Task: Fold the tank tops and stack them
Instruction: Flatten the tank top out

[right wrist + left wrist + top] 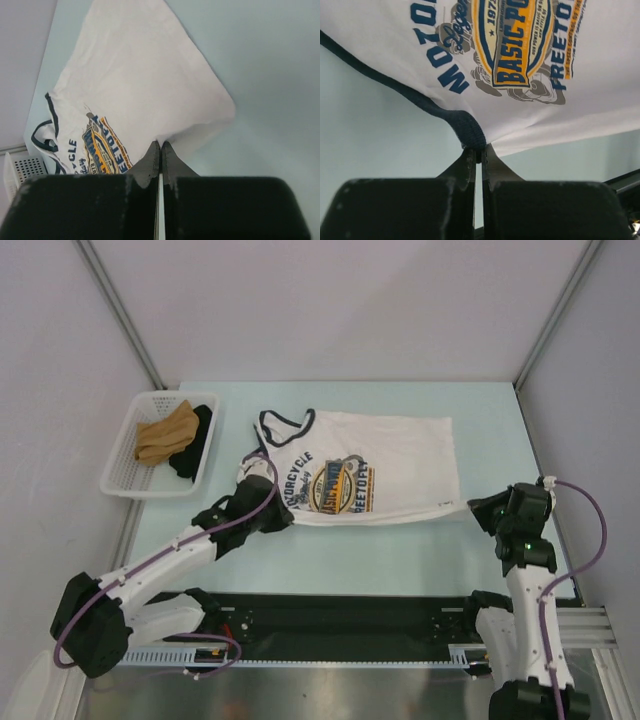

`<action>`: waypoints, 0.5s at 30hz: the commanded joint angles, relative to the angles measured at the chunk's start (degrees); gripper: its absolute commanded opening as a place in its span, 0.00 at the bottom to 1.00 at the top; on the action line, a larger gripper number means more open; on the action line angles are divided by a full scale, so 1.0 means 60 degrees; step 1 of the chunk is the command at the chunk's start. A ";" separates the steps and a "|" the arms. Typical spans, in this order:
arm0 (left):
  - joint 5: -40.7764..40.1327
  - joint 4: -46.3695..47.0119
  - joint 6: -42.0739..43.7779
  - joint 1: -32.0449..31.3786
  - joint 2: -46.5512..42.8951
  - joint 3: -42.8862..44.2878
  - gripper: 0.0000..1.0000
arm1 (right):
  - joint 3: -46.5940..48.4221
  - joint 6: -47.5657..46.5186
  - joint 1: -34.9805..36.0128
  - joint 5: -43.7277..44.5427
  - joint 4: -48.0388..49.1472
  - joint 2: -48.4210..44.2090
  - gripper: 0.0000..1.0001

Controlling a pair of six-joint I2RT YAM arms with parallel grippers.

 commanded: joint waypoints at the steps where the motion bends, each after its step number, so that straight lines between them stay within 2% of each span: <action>1: -0.0758 0.0190 -0.0975 -0.0461 -0.0784 -0.1062 0.00 | -0.0327 -0.0269 -0.0110 0.0985 -0.1518 -0.1651 0.00; 5: -0.0656 -0.0058 -0.1210 -0.0754 -0.1033 -0.1651 0.00 | -0.0547 -0.0224 -0.0110 0.0985 -0.2545 -0.2768 0.00; 8: -0.0641 -0.0234 -0.1371 -0.0959 -0.1034 -0.1872 0.00 | -0.0665 -0.0152 -0.0096 0.1275 -0.3382 -0.2727 0.00; 15: -0.0844 -0.0044 -0.1240 -0.1092 -0.1151 -0.1829 0.00 | -0.1192 0.0419 -0.0066 0.1600 -0.4071 -0.2770 0.00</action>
